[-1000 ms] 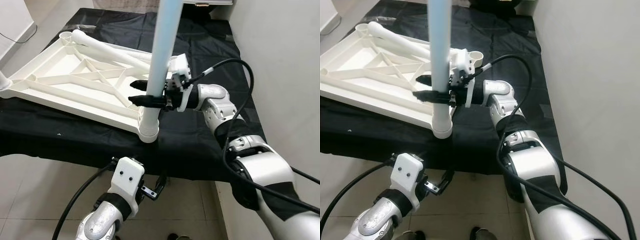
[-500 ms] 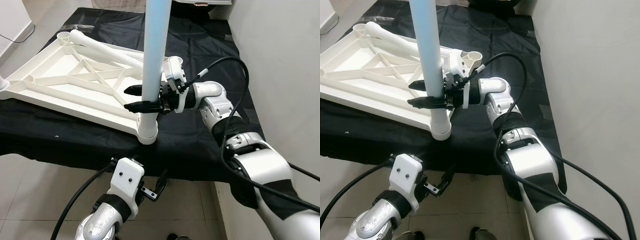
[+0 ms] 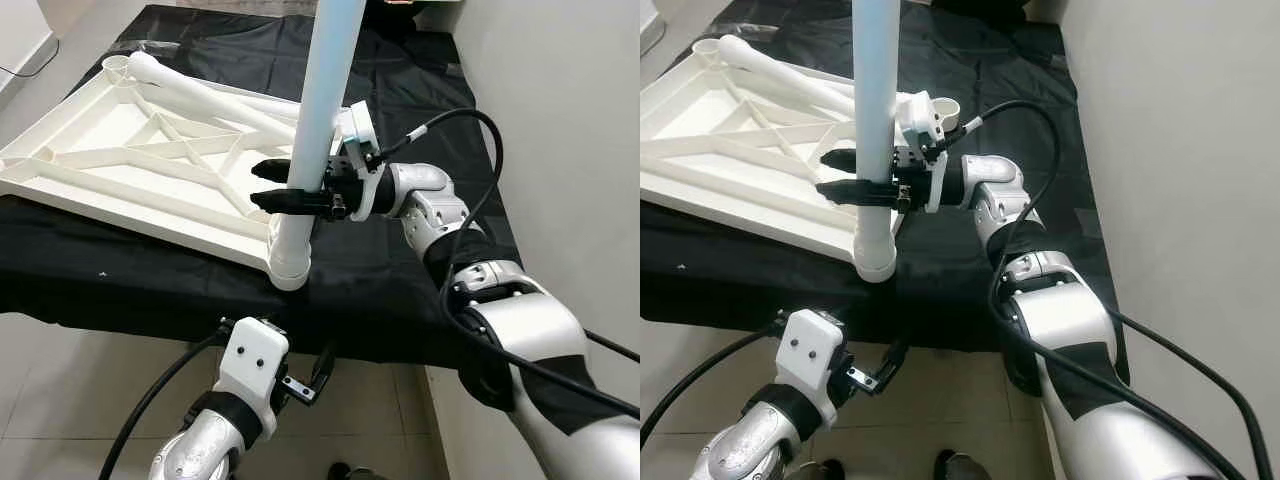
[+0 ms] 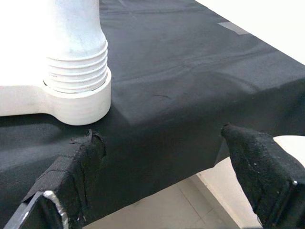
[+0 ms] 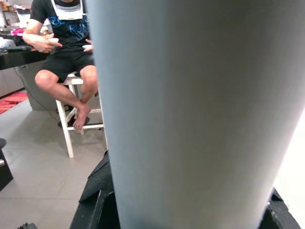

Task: Building children table

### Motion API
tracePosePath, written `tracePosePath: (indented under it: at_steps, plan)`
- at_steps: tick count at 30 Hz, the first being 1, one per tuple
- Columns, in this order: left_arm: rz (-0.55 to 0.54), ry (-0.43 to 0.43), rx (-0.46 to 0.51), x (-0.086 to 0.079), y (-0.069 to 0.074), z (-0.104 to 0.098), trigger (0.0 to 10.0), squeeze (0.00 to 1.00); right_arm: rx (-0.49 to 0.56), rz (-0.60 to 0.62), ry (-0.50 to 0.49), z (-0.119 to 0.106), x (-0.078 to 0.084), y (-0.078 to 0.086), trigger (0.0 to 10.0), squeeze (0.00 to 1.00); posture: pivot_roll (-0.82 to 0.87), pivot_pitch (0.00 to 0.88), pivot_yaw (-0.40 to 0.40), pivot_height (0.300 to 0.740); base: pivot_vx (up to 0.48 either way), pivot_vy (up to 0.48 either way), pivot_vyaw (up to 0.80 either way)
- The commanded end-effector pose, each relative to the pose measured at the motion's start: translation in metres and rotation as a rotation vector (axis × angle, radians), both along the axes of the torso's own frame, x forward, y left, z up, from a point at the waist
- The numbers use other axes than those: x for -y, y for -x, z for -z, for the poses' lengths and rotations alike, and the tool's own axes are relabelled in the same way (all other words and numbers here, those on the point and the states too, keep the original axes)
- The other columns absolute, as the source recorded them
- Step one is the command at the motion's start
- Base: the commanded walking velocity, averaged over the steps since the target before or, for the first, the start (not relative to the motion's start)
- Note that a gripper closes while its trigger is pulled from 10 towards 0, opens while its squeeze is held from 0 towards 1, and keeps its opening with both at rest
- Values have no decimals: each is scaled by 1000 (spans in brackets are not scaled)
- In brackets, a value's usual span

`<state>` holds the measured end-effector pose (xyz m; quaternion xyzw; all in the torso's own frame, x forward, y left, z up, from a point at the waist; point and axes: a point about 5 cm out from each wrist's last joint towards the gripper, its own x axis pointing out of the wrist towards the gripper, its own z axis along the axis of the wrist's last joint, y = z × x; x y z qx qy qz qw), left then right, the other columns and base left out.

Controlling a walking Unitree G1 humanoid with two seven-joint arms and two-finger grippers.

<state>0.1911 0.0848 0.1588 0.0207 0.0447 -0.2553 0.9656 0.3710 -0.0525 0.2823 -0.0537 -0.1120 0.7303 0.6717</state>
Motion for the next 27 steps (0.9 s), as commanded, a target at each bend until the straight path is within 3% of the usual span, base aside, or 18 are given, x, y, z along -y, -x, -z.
tracePosePath:
  at_steps: [1, 9, 10, 19, 27]
  plan:
    - [1, -7, -14, 1, 4, 1, 10000, 0, -139, -13, 126, 47, -2, 4, 10000, 0, 146, 295, -115, 740, 0, 0, 0]
    - [-1, -10, -15, -1, 4, 1, 10000, 0, -146, -58, 147, 50, -3, 7, 10000, 0, 145, 303, -111, 740, 0, 0, 0]
    - [1, -13, -14, -1, 5, -1, 10000, 0, -148, -120, 194, 56, -5, 11, 10000, 0, 155, 308, -114, 740, 0, 0, 0]
    - [2, -19, -6, 0, 8, -5, 10000, 0, -114, -161, 272, 60, -10, 15, 10000, 0, 165, 323, -117, 740, 0, 0, 0]
    - [5, -13, -9, 2, 10, -6, 10000, 0, -119, -159, 241, 52, -14, 13, 10000, 0, 162, 333, -123, 740, 0, 0, 0]
